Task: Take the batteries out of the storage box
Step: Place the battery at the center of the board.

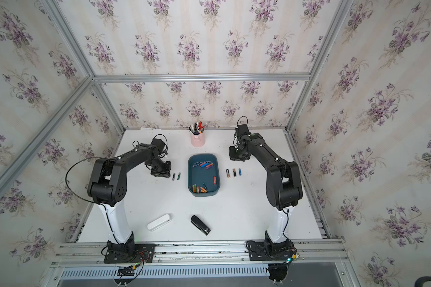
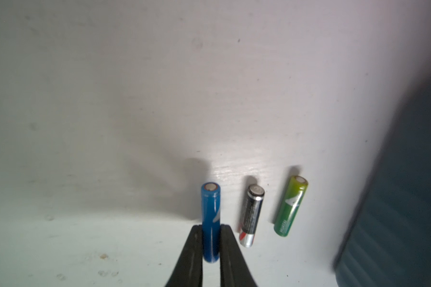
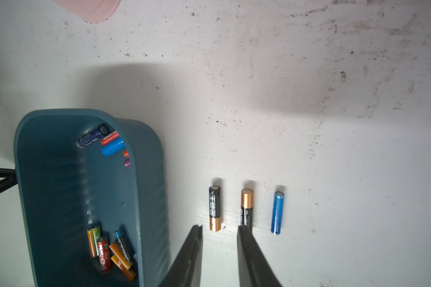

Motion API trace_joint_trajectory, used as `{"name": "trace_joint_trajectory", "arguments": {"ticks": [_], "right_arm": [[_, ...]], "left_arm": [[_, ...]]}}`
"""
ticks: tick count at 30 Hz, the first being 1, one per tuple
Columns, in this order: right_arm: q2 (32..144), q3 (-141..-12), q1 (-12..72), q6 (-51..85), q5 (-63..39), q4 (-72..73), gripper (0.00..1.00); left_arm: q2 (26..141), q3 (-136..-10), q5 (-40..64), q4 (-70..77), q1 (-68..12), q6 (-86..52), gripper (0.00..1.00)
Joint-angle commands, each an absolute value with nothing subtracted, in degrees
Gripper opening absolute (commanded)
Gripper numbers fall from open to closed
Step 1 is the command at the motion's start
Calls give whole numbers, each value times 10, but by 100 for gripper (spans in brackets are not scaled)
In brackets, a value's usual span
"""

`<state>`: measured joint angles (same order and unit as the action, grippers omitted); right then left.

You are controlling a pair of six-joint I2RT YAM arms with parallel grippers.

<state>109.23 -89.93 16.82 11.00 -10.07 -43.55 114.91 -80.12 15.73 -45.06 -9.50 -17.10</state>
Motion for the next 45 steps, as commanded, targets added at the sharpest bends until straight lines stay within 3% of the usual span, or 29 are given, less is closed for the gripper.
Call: {"name": "trace_joint_trajectory", "arguments": {"ticks": [1, 16, 40, 45], "right_arm": [[1099, -907, 168, 111, -101, -440, 29], [1103, -908, 169, 110, -101, -440, 29], [1101, -923, 177, 113, -98, -451, 30], [1093, -964, 222, 115, -66, -478, 31]], "left_arm": [[1158, -805, 168, -449, -95, -168, 17], [1147, -784, 154, -458, -105, -176, 18], [1141, -832, 137, -497, -105, -171, 30], [1119, -836, 115, -515, -105, -171, 34]]}}
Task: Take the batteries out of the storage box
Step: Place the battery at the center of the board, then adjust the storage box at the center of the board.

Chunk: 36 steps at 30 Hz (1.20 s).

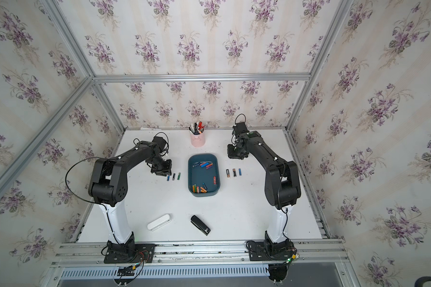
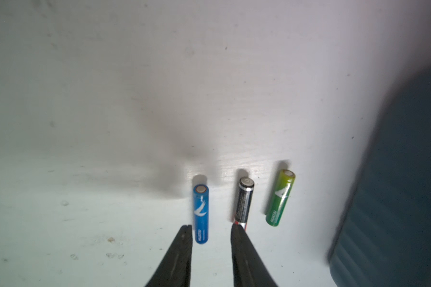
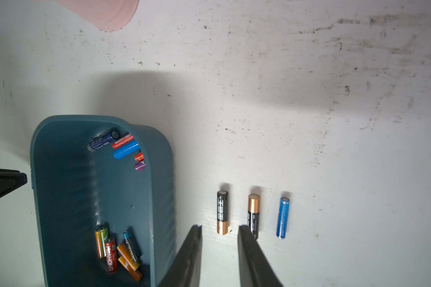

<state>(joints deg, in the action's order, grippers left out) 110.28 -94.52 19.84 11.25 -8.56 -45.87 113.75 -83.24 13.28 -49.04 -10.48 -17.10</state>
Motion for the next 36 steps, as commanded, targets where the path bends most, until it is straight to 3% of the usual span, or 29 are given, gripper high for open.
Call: {"name": "trace_joint_trajectory", "arguments": {"ticks": [1, 8, 15, 26, 34, 36], "right_arm": [[1092, -976, 237, 119, -64, -484, 31], [1173, -1064, 339, 128, -38, -504, 31], [1255, -1128, 364, 111, -17, -513, 30], [1138, -1079, 318, 142, 5, -500, 34], [1030, -954, 233, 124, -11, -473, 35], [1015, -933, 219, 122, -16, -468, 35]], "left_arm": [[1108, -836, 113, -518, -105, -172, 34], [1080, -842, 99, -537, -104, -168, 35], [1054, -814, 127, -527, -109, -176, 37], [1048, -884, 92, -513, -253, -233, 54], [1165, -970, 87, -519, -278, -237, 54], [1199, -1001, 78, -537, -282, -233, 47]]}}
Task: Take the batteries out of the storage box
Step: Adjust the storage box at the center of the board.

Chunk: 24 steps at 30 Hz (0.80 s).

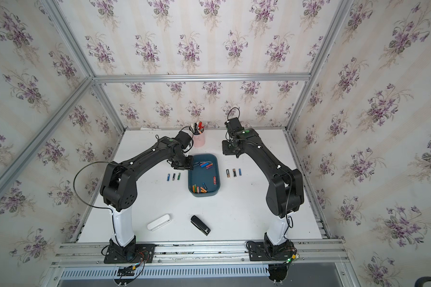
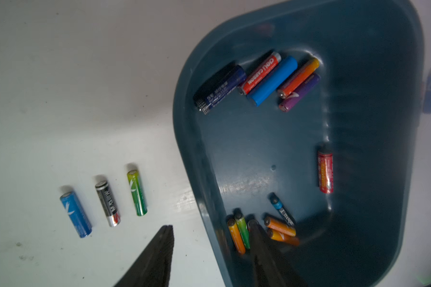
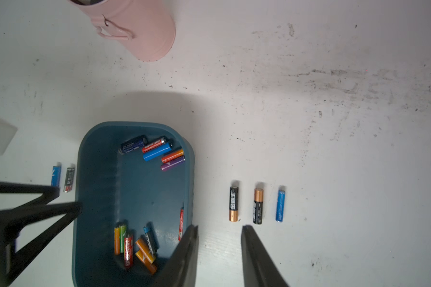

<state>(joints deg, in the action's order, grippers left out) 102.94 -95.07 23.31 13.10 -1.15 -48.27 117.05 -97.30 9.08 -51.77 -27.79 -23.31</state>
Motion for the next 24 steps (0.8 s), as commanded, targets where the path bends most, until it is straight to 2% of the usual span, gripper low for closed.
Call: {"name": "trace_joint_trajectory", "arguments": {"ticks": [1, 3, 5, 17, 24], "right_arm": [[1010, -925, 214, 121, -20, -467, 35], [1001, -909, 204, 119, -25, -462, 34], [993, -897, 197, 119, -31, -455, 33], [985, -874, 180, 105, -52, -440, 33], [974, -853, 169, 106, -61, -425, 32]], "left_arm": [[1209, -1012, 74, -543, -284, -234, 42], [1221, -1024, 64, -544, -288, -232, 31], [1224, -1030, 52, -547, -293, -231, 26], [1268, -1071, 33, -596, -299, -214, 16], [1278, -1092, 26, -622, -299, -203, 3]]}}
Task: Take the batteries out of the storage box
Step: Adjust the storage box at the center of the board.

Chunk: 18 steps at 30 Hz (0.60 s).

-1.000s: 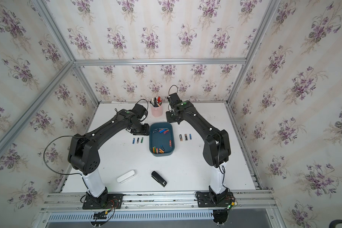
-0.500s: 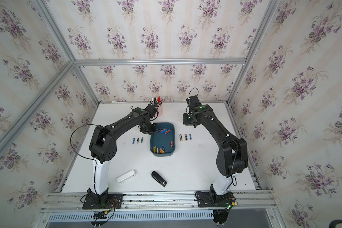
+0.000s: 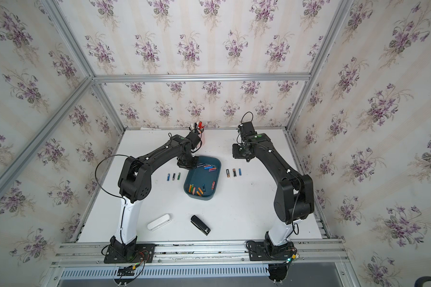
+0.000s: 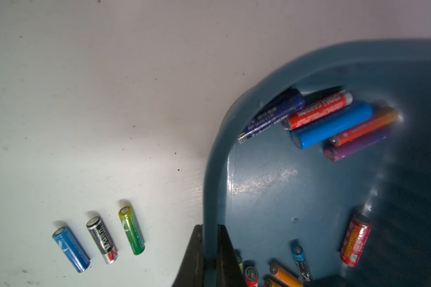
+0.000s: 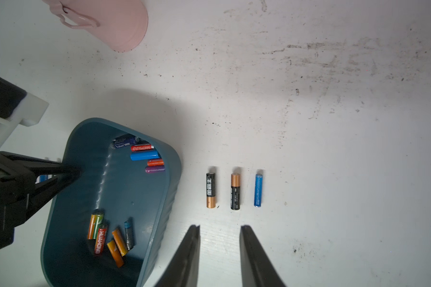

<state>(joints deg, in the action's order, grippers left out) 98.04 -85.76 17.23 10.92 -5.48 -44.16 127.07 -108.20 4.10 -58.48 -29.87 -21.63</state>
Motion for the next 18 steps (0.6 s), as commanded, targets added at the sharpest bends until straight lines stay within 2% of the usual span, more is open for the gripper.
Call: {"name": "trace_joint_trajectory", "arguments": {"ticks": [1, 5, 9, 12, 15, 18], "right_arm": [[972, -849, 168, 106, -63, -422, 32], [968, -840, 164, 105, -69, -419, 32], [962, -835, 158, 104, -82, -410, 32], [959, -833, 155, 105, -87, -408, 32], [956, -827, 153, 102, -89, -402, 32], [957, -827, 149, 100, -87, -406, 32]], "left_arm": [[1278, -1099, 26, -629, -298, -203, 2], [1288, -1167, 4, -698, -299, -195, 0], [1302, -1250, -102, -791, -308, -185, 0], [1302, -1274, -133, -819, -306, -179, 0], [1313, -1298, -124, -840, -304, -178, 0], [1318, -1303, -66, -842, -300, -175, 0]]}}
